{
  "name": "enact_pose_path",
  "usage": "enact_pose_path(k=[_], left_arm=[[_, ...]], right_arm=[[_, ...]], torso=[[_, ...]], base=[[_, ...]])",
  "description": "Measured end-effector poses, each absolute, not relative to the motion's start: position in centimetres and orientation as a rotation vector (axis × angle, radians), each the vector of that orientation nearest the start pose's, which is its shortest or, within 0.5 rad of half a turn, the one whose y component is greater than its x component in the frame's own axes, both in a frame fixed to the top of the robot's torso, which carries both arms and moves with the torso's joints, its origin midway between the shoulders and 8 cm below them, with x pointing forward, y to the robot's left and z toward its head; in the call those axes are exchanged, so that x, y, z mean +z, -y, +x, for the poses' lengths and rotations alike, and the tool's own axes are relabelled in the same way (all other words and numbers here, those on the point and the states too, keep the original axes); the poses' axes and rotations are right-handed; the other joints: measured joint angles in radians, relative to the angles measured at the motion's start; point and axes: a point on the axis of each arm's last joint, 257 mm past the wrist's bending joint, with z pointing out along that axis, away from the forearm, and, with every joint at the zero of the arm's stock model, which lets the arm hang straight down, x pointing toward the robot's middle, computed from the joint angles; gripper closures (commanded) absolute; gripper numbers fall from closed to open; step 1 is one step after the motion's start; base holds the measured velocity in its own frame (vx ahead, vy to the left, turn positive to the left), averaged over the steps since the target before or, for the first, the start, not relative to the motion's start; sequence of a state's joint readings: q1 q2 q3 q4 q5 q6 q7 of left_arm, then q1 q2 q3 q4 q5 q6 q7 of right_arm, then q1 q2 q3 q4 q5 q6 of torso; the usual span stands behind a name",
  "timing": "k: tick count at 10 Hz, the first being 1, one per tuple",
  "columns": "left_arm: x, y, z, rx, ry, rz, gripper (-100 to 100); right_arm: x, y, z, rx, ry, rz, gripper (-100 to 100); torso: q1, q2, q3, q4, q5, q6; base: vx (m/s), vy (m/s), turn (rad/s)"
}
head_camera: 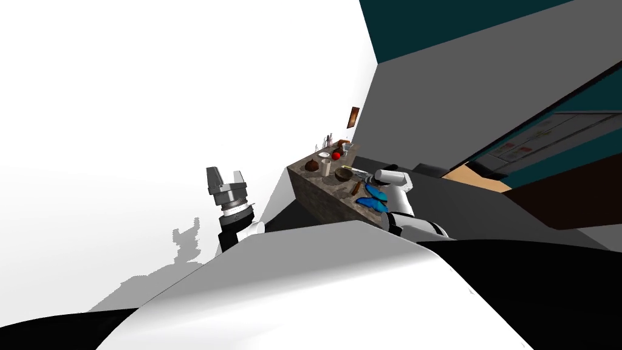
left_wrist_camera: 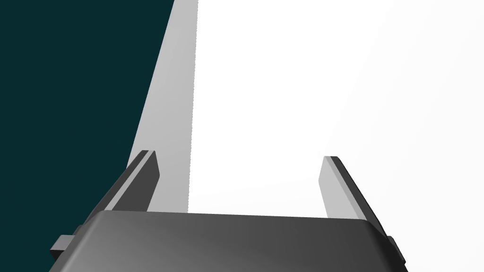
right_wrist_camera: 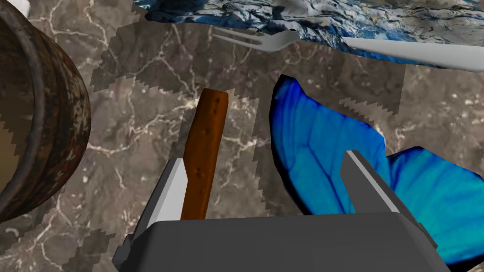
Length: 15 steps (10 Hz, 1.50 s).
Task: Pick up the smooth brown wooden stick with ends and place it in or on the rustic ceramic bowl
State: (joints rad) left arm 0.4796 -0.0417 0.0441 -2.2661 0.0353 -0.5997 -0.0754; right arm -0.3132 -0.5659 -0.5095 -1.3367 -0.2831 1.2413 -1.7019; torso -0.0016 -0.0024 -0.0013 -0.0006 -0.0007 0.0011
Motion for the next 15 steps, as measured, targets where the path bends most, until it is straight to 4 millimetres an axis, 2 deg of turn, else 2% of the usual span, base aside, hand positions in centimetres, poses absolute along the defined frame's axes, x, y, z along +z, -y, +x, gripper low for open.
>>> enact_pose_path(k=[8,15], left_arm=[[4.3,-29.8,32.5,-1.233,-0.498,-0.594,0],[4.3,-29.8,32.5,-1.233,-0.498,-0.594,0]], right_arm=[[-30.9,57.0,41.7,-0.634,-1.245,-2.886,-100],[-32.6,55.9,36.2,-0.244,-1.525,-2.740,-100]], torso=[[0.000,0.000,0.000,0.000,0.000,0.001],[-0.001,0.000,0.000,0.000,0.000,0.001]], base=[[0.002,-0.026,0.129],[0.002,-0.036,0.150]])
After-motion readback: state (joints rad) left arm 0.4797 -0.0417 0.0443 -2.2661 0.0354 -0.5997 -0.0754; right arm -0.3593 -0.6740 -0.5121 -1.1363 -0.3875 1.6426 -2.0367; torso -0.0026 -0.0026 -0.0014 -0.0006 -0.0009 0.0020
